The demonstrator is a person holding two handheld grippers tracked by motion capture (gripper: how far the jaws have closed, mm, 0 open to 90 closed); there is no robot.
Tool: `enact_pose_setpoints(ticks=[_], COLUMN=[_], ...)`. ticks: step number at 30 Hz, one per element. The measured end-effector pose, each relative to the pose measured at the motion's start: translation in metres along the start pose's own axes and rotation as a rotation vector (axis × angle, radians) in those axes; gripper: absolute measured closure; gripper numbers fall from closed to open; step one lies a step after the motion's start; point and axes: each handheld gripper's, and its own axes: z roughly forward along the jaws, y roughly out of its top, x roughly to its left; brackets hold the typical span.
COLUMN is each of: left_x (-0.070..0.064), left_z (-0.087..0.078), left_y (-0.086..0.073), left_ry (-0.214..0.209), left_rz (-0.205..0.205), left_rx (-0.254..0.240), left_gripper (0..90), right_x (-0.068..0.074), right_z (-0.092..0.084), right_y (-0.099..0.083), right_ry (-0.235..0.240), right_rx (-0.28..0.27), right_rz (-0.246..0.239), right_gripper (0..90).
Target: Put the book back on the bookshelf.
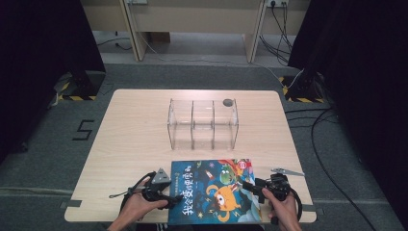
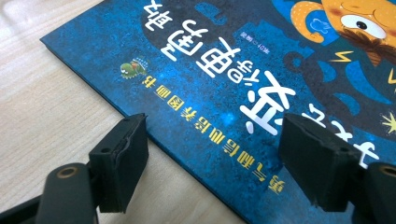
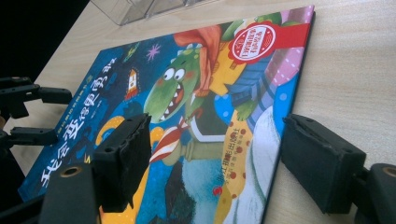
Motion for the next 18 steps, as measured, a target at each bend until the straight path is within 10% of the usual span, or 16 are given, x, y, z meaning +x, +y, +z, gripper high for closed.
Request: enact_pose_setpoints(ticks=[11,18], left_x=[0.004,0.005], left_z=[-0.002,-0.001], left_y=[-0.001,0.000], left_ry=[-0.018,-0.045], left_rz=[-0.085,-0.116], left_rx=[-0.026,-0.041], left_gripper=[27.9,30.5], right_x=[-0.002,-0.005], right_z=[0.000,0.008], right_y=[-0.006,-0.018], right_ry=[0.020,0.209], right_rx=[-0.091,-0.104], right_rz=[0.148,0.374], right_gripper=[23.4,31.7])
